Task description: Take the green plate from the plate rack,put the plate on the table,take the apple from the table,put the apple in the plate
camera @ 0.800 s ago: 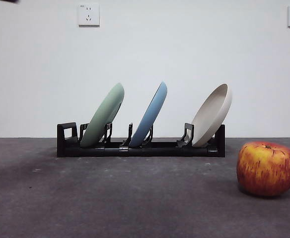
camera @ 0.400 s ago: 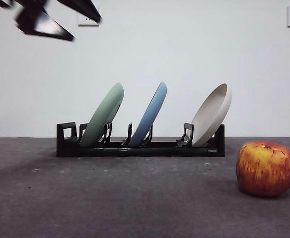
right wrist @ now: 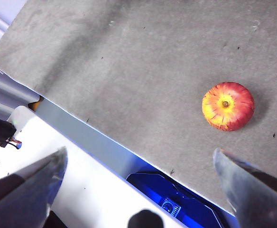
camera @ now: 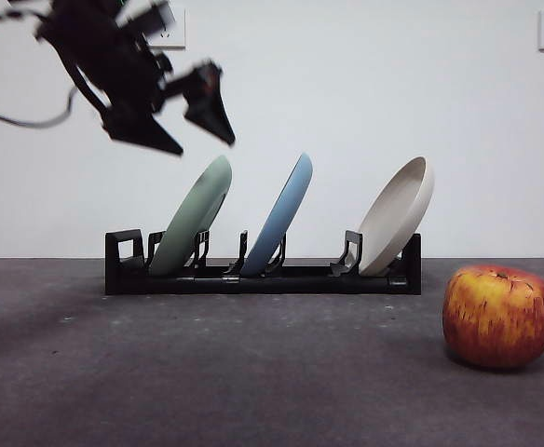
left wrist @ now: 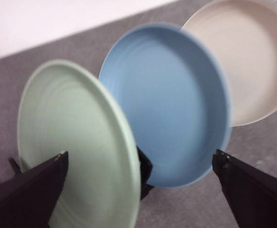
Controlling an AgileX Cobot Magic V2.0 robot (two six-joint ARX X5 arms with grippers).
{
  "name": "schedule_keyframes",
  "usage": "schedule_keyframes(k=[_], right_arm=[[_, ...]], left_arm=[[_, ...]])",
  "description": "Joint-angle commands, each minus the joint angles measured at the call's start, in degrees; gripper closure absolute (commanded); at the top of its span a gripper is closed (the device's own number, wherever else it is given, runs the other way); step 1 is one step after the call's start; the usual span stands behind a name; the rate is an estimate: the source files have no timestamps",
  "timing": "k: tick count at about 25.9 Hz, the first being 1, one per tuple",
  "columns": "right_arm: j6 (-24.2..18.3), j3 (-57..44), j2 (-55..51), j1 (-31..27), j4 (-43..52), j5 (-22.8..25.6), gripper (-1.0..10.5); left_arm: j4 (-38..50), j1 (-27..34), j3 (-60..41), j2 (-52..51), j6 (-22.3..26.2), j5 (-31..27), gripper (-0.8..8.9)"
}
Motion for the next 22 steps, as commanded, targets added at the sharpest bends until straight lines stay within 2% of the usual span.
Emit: schedule_keyframes(k=[1,11,18,22], right_arm=[[0.09,0.09,-0.04,0.2,0.28,-0.15,3.0],[0.09,0.09,-0.02,0.2,0.31,-0.22,3.0],[0.07,0.09,0.26,0.2,0.37,-0.22,3.0],[0.07,0.09,0.63,0.2,0.5,-0.22,3.0]], left_arm=[[0.92,-0.5,1.92,3.96,0.98,-0.92,2.52],[3.61,-0.85,2.43,9.94,0.9,-2.67,2.76],[3.21,-0.94,2.43,10.1,0.61,-2.25,6.6],[3.13,-0.94,2.43,10.08,0.35,-2.01,7.94]])
